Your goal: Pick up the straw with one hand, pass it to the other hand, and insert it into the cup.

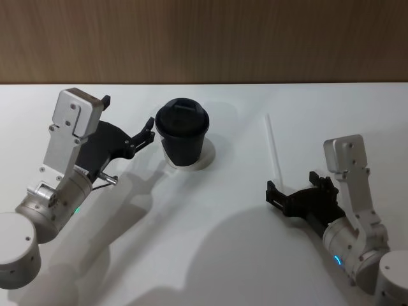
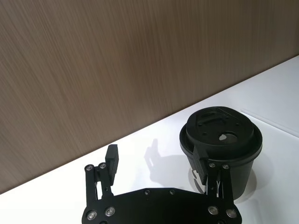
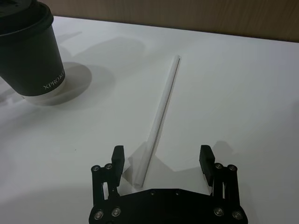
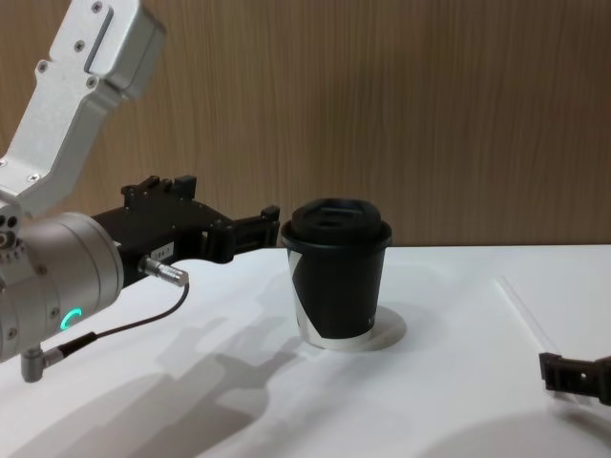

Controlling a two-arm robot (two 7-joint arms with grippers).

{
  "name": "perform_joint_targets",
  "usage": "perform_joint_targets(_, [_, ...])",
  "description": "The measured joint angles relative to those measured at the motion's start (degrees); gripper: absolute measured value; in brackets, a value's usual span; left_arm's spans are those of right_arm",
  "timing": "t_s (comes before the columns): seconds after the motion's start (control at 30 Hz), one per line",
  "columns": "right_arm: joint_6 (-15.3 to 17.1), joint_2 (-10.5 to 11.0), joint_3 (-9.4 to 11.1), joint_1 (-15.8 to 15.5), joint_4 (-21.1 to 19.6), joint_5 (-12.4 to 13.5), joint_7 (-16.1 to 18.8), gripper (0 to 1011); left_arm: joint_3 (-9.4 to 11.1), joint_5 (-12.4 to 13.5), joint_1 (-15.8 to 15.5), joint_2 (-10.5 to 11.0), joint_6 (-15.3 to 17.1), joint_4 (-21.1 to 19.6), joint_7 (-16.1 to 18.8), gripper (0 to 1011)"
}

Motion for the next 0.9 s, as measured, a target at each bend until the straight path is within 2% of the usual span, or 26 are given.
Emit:
perform_joint_targets(0.13, [0.3,-0.1,0.1,0.2,0.4,0.0,0.4,1001,0.0,0.0,0.0,0.0,0.0,0.0,0.0,1001])
perform_joint_targets(0.23, [0.5,-0.2,0.2,0.3,0.6,0.0,0.6,962,0.0,0.0,0.0,0.0,0.0,0.0,0.0,1001])
perform_joint_targets(0.47, [1.1,-0.5,0.4,0.6,1.1,0.0,1.3,782,0.0,0.0,0.0,0.0,0.0,0.0,0.0,1001])
perform_joint_targets(0.5, [1.2,-0.6,0.5,0.6,1.2,0.1,1.4,728,0.0,0.0,0.0,0.0,0.0,0.0,0.0,1001])
perform_joint_targets(0.57, [1.2,-0.6,0.5,0.6,1.3,0.1,1.6,687,0.0,0.0,0.0,0.0,0.0,0.0,0.0,1002])
perform_joint_targets(0.6, [1.3,-0.7,0.6,0.7,1.3,0.1,1.7,627,0.0,0.0,0.0,0.0,0.0,0.0,0.0,1000])
perform_joint_targets(0.63, [1.4,-0.7,0.6,0.7,1.3,0.2,1.8,627,0.0,0.0,0.0,0.0,0.0,0.0,0.0,1001])
perform_joint_targets(0.77, [1.9,-0.7,0.6,0.8,1.5,0.3,2.4,507,0.0,0.0,0.0,0.0,0.0,0.0,0.0,1001])
perform_joint_targets(0.8, [1.9,-0.7,0.6,0.8,1.5,0.3,2.4,445,0.0,0.0,0.0,0.0,0.0,0.0,0.0,1000])
perform_joint_targets(0.9, [2.3,-0.8,0.6,0.8,1.6,0.4,3.0,341,0.0,0.0,0.0,0.0,0.0,0.0,0.0,1001])
